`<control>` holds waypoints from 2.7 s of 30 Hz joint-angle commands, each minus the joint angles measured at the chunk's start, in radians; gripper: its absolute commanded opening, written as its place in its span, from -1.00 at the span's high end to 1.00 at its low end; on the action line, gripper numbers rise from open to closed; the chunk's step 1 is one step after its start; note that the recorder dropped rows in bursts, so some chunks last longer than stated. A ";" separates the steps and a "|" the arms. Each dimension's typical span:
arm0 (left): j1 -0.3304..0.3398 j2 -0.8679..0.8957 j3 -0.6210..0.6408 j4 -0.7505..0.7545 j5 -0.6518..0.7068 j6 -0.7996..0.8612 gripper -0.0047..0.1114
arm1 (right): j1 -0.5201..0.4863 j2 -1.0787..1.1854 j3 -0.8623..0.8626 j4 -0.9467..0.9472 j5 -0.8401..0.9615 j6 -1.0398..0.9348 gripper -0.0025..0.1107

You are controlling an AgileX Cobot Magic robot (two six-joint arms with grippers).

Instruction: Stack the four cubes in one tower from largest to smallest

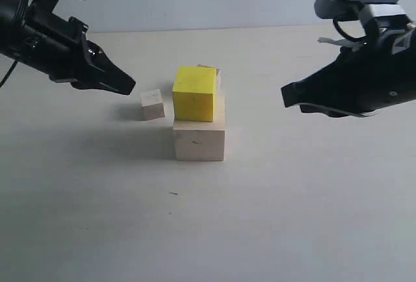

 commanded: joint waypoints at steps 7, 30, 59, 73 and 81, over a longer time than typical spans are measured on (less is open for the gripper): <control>0.004 0.137 -0.027 -0.144 -0.012 0.115 0.92 | -0.003 0.106 -0.087 0.039 -0.027 -0.100 0.96; -0.044 0.242 -0.075 -0.222 -0.010 0.184 0.92 | -0.003 0.106 -0.104 0.056 -0.009 -0.116 0.96; -0.056 0.242 -0.048 -0.107 -0.046 0.086 0.92 | -0.005 0.204 -0.104 0.056 -0.073 -0.123 0.96; -0.056 0.242 0.056 -0.092 -0.142 0.092 0.92 | -0.005 0.523 -0.203 0.314 -0.184 -0.270 0.96; -0.056 0.242 0.056 -0.088 -0.144 0.094 0.92 | -0.005 0.577 -0.216 0.742 -0.163 -0.662 0.96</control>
